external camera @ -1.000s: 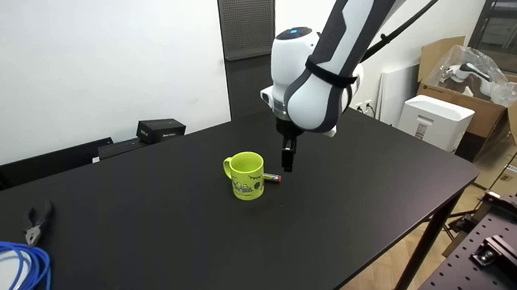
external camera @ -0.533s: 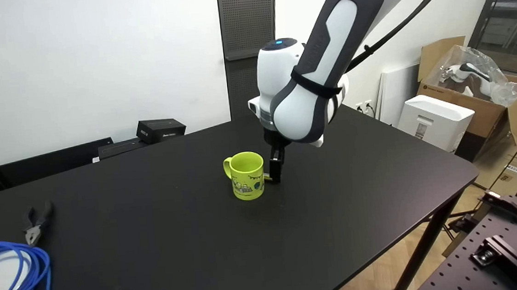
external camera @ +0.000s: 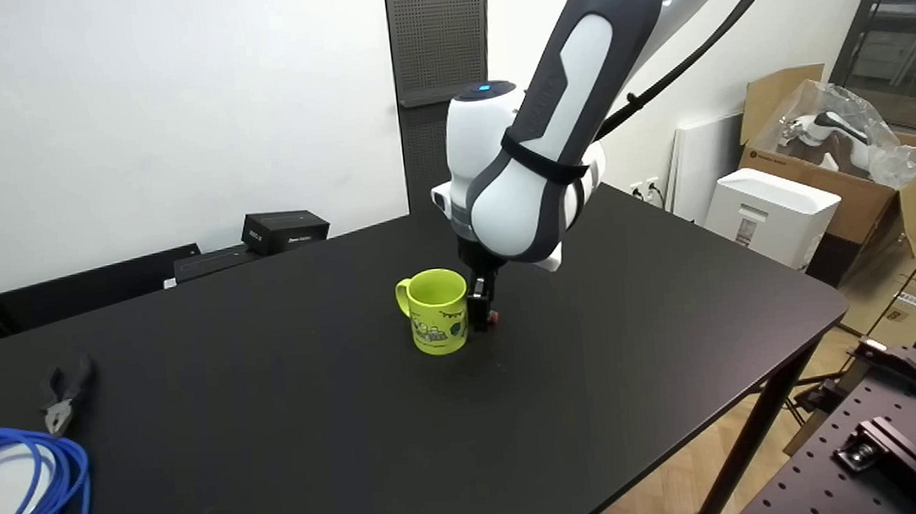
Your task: Put the orange marker in the mug
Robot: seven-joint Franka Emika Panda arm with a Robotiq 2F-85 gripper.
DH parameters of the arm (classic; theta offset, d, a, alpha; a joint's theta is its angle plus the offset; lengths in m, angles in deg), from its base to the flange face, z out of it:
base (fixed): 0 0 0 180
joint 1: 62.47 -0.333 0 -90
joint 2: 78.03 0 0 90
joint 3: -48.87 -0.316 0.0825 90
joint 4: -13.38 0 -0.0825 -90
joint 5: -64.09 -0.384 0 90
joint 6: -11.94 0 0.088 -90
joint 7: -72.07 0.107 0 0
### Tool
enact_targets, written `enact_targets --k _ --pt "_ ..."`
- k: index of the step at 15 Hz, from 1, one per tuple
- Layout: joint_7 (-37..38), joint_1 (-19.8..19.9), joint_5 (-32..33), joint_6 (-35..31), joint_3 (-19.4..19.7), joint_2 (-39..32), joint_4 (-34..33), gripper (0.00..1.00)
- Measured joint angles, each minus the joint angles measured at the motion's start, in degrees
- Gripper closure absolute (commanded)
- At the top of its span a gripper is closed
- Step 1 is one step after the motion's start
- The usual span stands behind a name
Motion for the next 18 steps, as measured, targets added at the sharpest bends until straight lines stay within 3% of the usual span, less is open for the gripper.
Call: enact_targets --k 6,14,18 --pt "-0.2 1.7 -1.0 0.0 -0.9 -0.7 -0.8 0.97" --pt "-0.9 4.3 -2.6 -0.2 -2.3 0.2 -0.8 0.95" --pt "-0.7 4.1 -2.5 1.0 -1.1 4.5 -0.1 0.95"
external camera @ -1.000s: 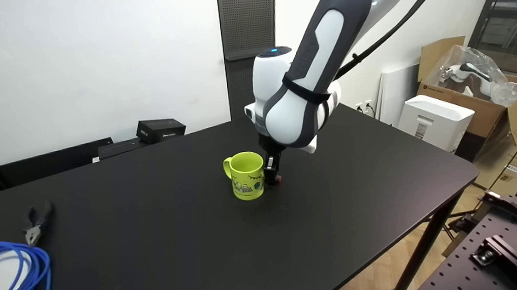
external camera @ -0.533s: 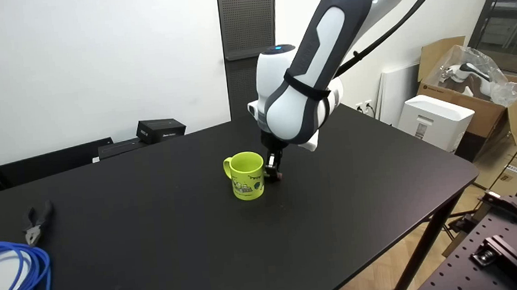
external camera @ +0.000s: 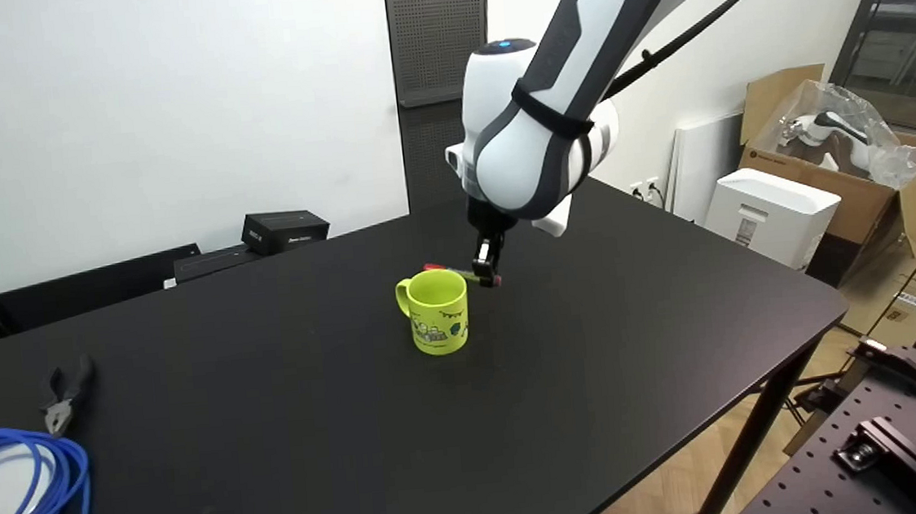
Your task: Put the orange marker in the mug
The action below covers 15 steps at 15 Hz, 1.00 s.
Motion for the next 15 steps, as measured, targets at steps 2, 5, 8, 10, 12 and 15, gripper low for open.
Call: enact_targets --k 2,5,8,10,12,15 --pt "1.0 -1.2 1.6 2.0 1.7 3.6 0.7 0.95" --pt "2.9 -3.5 4.5 7.9 3.5 9.9 1.7 0.95" --pt "2.9 -4.7 4.5 17.5 2.2 15.9 1.9 0.95" --pt "2.5 -5.2 3.1 23.8 0.3 18.9 1.7 0.95" --pt "1.9 -6.0 0.6 30.5 -1.5 20.9 1.0 0.95" --pt "2.0 -7.2 -2.8 41.5 -3.5 22.0 -1.6 0.95"
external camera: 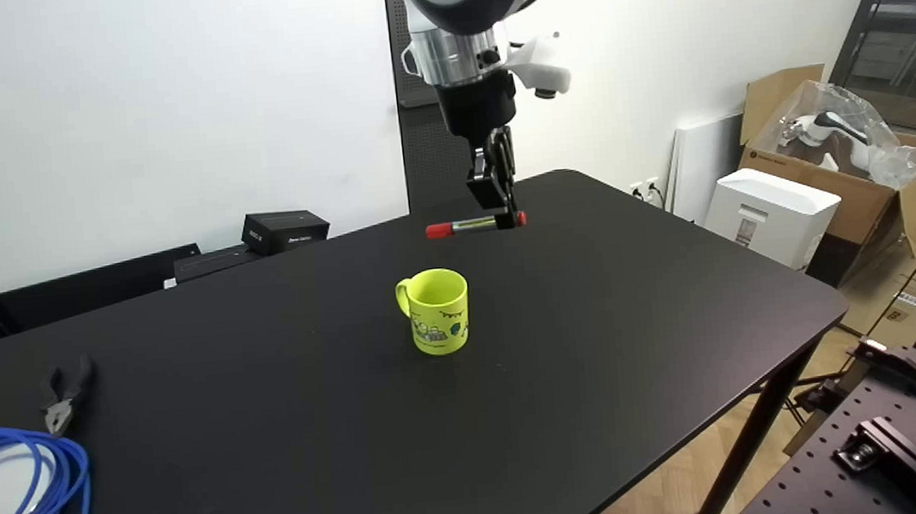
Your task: Put the orange marker in the mug
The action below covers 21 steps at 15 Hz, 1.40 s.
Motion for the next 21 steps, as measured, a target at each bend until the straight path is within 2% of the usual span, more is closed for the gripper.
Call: enact_targets --k 2,5,9,10,12,13,17,21 --pt "1.1 -0.3 -0.6 5.2 -0.3 -0.5 -2.0 0.95" --pt "3.9 0.0 -1.9 9.5 0.2 -2.8 -5.1 0.95" --pt "3.6 1.6 -10.6 13.9 0.8 -7.3 -9.4 0.95" --pt "3.1 2.0 -13.0 14.9 0.8 -8.4 -10.3 0.78" --pt "2.8 2.2 -13.4 14.8 0.8 -9.3 -10.7 0.78" --pt "2.8 2.2 -13.4 14.8 0.8 -9.3 -10.6 0.95" --pt "3.5 2.1 -12.6 15.3 0.9 -9.5 -10.6 0.95" --pt "6.0 2.1 -10.0 18.8 1.7 -10.5 -11.2 0.95"
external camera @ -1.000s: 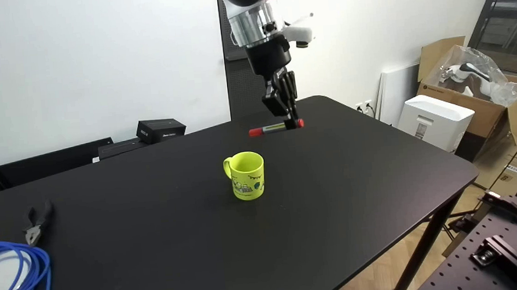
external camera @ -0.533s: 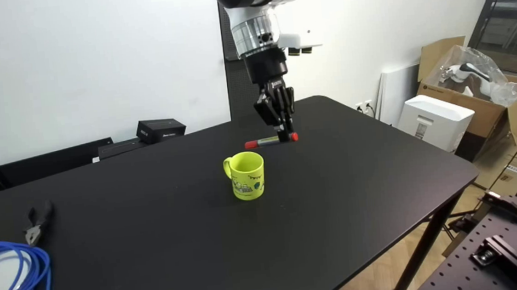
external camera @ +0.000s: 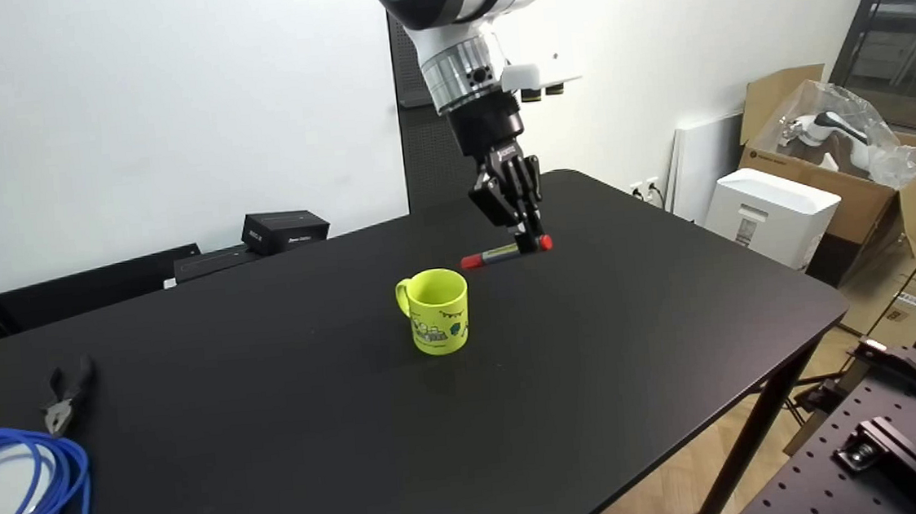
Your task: Put the orange marker in the mug
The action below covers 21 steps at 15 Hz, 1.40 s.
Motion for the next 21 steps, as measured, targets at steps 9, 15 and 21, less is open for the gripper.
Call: enact_targets --k 9,15,21 --pt "0.4 -0.3 0.3 6.8 0.1 -5.1 -7.0 0.95" --pt "0.4 -0.8 1.1 8.4 0.0 -11.5 -14.3 0.95" --pt "0.3 -1.8 1.4 10.6 -0.2 -17.6 -21.1 0.79"
